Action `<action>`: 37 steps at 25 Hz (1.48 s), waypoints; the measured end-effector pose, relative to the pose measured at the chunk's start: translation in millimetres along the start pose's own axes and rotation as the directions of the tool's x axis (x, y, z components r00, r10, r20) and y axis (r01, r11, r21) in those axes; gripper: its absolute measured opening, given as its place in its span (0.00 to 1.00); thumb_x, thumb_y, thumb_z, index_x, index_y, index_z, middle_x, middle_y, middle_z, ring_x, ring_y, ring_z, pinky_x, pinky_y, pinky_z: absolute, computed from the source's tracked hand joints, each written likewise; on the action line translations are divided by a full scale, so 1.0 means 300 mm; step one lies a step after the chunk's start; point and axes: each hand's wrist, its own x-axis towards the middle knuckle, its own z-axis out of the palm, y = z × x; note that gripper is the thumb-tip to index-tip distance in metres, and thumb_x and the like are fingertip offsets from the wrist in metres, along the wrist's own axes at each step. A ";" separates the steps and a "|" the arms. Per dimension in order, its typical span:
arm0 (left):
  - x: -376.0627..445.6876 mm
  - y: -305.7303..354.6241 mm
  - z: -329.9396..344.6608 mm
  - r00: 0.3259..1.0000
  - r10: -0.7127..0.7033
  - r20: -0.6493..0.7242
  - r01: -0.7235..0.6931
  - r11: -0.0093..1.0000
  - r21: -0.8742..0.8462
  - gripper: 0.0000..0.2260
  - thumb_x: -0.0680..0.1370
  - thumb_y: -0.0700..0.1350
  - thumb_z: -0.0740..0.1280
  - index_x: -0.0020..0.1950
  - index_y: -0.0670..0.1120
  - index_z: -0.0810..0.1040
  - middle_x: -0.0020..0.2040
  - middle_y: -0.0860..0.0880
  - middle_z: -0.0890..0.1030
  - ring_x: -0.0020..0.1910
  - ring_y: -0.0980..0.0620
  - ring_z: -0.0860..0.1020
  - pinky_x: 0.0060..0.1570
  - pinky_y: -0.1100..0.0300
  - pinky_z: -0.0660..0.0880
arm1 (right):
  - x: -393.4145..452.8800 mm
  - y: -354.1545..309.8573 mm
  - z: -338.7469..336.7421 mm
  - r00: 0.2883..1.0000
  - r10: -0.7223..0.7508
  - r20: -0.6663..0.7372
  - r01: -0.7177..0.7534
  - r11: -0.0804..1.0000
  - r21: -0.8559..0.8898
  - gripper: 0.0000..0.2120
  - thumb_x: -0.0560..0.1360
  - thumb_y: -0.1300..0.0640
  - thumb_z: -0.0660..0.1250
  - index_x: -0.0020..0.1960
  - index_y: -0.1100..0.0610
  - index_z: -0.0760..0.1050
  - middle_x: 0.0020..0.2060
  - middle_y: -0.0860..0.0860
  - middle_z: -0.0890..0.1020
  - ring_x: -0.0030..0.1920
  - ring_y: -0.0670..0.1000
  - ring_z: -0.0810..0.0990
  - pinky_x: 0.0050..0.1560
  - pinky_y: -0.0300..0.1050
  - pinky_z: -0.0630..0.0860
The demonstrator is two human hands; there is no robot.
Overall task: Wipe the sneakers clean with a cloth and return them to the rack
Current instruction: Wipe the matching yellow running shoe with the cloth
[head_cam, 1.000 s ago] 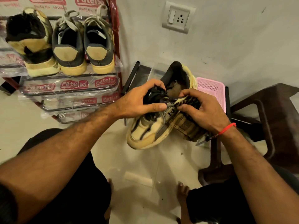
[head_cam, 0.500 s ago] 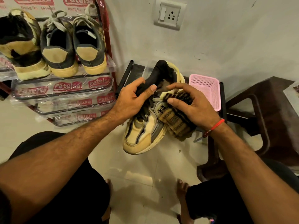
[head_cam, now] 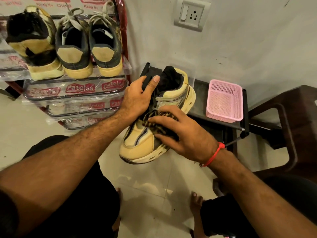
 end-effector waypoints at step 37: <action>0.005 0.024 0.003 0.999 -0.036 0.004 0.036 0.999 -0.022 0.29 0.77 0.68 0.64 0.51 0.41 0.80 0.44 0.38 0.84 0.42 0.39 0.83 0.41 0.39 0.80 | -0.017 0.083 -0.133 0.975 0.215 -0.050 -0.219 0.971 -0.096 0.14 0.77 0.52 0.68 0.61 0.55 0.79 0.59 0.54 0.73 0.54 0.51 0.75 0.52 0.51 0.81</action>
